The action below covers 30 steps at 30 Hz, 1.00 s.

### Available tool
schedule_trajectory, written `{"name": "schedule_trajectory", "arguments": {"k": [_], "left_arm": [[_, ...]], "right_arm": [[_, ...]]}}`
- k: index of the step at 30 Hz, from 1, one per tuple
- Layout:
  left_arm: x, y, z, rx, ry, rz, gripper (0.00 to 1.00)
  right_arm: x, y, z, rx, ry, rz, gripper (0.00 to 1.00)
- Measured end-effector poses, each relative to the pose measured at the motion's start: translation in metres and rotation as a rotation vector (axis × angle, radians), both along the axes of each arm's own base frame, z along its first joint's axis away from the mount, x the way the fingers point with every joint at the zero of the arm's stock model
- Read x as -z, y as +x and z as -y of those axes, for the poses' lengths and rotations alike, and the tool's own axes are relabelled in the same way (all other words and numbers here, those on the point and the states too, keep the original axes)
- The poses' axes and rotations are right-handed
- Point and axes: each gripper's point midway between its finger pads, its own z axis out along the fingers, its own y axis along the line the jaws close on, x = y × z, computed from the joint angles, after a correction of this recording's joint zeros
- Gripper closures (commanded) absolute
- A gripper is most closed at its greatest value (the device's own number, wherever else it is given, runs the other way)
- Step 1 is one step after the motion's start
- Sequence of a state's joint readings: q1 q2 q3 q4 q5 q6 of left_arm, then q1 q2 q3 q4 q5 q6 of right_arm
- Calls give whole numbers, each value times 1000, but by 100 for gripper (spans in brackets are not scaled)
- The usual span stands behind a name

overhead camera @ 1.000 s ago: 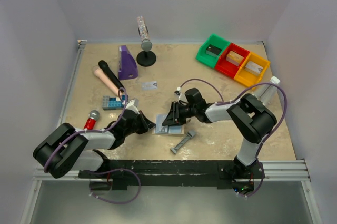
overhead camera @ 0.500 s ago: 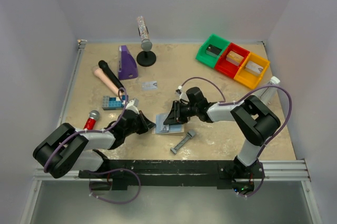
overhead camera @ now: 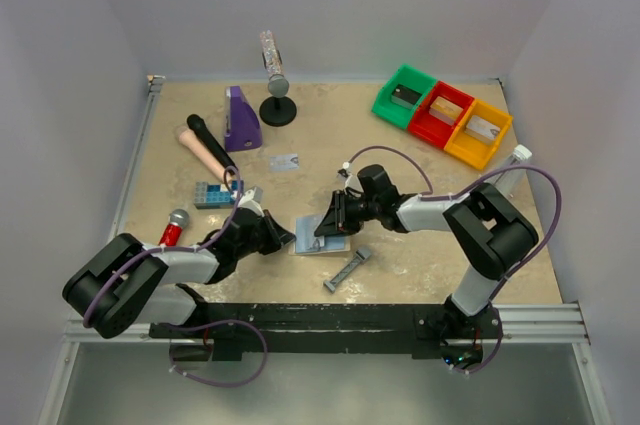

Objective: Take the credit cards out of the card holder
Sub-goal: Remove the credit card from the card holder.

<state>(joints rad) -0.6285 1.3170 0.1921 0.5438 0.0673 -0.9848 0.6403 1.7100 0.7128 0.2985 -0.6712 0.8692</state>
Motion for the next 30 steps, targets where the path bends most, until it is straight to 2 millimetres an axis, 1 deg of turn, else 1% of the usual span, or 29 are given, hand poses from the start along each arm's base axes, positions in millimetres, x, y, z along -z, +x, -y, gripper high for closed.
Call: {"name": "schedule_trajectory", "arguments": {"k": [6, 11, 26, 30], "left_arm": [[0, 0, -1, -2, -3, 3, 100], [0, 0, -2, -6, -5, 4, 100], [0, -3, -8, -18, -8, 11, 100], [0, -3, -8, -19, -9, 12, 100]], "right_arm": [[-2, 1, 1, 1, -1, 10, 82], [-2, 2, 2, 5, -3, 12, 86], [5, 2, 8, 23, -19, 5, 100], [5, 3, 11, 32, -26, 6, 100]]}}
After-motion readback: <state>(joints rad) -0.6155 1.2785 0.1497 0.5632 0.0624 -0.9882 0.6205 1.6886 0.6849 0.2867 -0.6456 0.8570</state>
